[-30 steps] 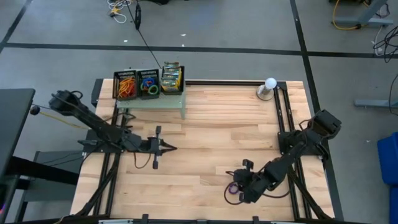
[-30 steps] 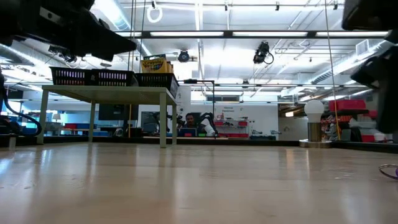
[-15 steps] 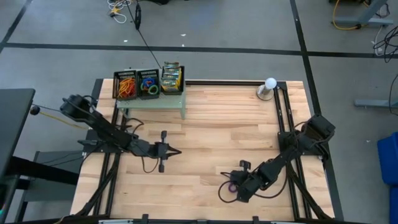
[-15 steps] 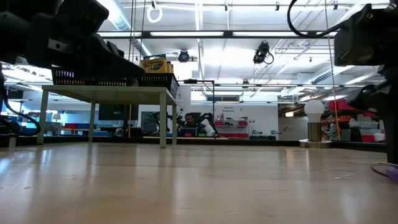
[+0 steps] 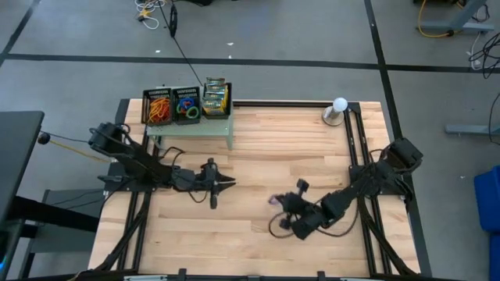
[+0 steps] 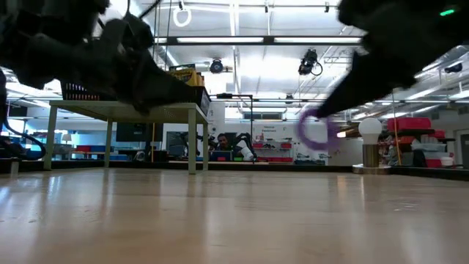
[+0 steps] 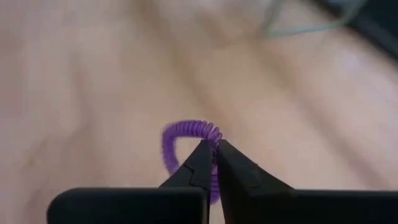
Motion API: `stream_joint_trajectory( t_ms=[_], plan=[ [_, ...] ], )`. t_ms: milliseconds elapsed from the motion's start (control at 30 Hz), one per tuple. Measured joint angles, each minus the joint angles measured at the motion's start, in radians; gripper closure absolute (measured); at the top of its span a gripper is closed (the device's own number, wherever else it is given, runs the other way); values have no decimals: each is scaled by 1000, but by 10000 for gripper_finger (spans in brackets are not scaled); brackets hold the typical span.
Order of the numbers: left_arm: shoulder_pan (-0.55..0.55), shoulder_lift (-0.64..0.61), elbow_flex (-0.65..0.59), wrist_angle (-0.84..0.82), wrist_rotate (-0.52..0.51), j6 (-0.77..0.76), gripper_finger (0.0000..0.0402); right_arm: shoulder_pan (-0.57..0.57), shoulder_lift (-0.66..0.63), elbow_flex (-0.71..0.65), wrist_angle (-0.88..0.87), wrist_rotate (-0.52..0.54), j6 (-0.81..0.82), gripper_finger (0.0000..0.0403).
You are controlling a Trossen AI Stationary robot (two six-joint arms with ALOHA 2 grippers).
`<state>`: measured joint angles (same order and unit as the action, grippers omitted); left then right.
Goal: Pick & Place Office Desk Supplies
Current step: Put the violet spring keychain into the middle black bin on the shelf
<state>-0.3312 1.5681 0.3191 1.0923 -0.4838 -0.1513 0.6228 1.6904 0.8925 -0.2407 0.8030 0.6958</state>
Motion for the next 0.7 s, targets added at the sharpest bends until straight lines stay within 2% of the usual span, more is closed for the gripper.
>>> stream_joint_trajectory(
  t_ms=[100,167,300,500,700],
  plan=[
    [34,83,9,79,40,-51,312,-58,8,0,60,116,1,391],
    [52,143,23,153,78,-69,292,-94,14,0,140,155,-37,391],
    [65,263,84,250,124,-72,252,-131,39,1,291,153,-155,390],
    [66,378,192,244,79,-60,199,-145,83,-1,394,141,-221,390],
    [64,399,234,222,85,2,189,-142,92,0,426,143,-215,390]
  ],
)
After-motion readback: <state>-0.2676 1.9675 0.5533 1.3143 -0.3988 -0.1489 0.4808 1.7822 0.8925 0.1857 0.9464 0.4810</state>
